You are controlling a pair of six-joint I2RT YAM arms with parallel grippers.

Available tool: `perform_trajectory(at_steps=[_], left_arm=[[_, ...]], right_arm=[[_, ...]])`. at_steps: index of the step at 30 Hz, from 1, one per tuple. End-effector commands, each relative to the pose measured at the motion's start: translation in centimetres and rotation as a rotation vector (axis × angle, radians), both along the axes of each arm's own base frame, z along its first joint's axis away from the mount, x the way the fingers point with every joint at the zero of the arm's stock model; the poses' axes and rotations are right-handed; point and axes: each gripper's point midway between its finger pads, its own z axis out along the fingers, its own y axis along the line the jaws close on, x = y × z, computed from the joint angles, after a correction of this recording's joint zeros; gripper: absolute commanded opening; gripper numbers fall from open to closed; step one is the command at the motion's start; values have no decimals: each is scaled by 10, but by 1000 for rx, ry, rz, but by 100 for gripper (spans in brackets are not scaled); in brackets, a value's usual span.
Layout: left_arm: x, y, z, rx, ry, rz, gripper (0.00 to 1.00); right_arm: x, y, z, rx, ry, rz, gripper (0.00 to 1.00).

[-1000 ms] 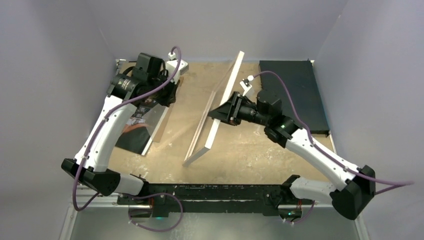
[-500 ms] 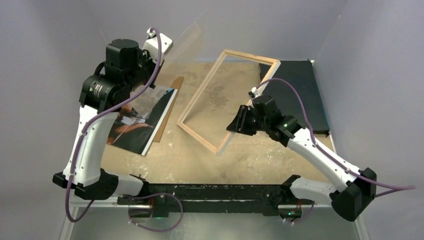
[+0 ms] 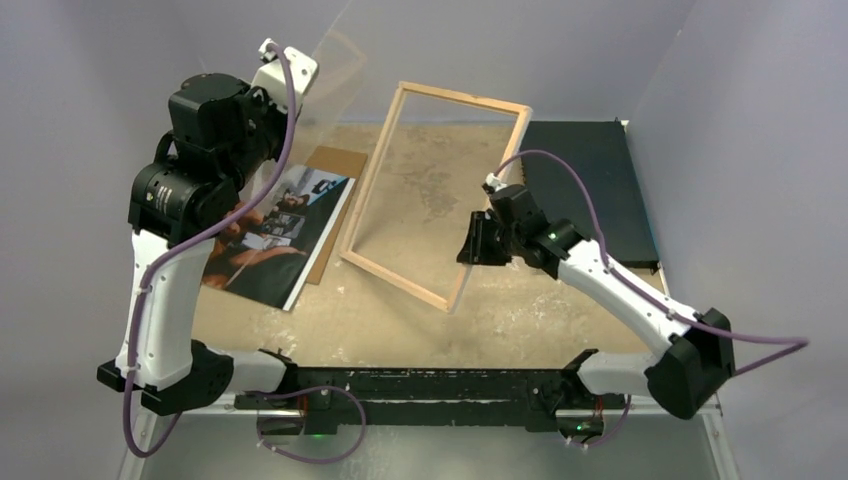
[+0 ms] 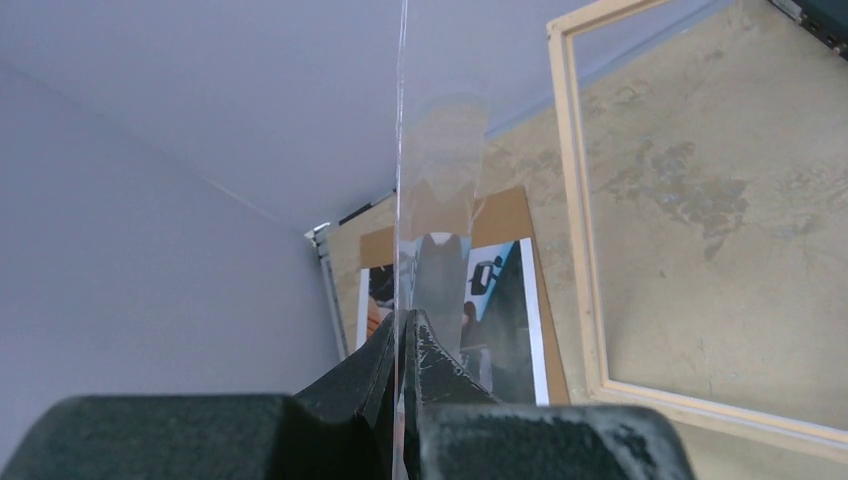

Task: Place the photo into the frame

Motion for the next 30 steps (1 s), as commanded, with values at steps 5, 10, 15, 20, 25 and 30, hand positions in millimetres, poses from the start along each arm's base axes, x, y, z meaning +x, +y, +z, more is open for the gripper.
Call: perform_trajectory(at_steps=[5,10,15,20,25,30], left_arm=[[-13,31,63,-27,-220,123,0],[-22,44,66,-24,-245,170,0],[-27,49,70,-31,-255,190,0],[-25,50,64,-15,-247,199,0],[-23,49,58,-11,-241,195,0],[-18,46,50,-7,-236,192,0]], right_arm=[[66,-16,-1,-385,-128,115,0],[112,-31,8,-604,-296,158,0],[153,-46,14,-848,-438,224,0],[180,-50,-4,-1058,-476,324,0],[198,-46,-5,-1158,-579,380,0],[213,2,27,-956,-719,280,0]])
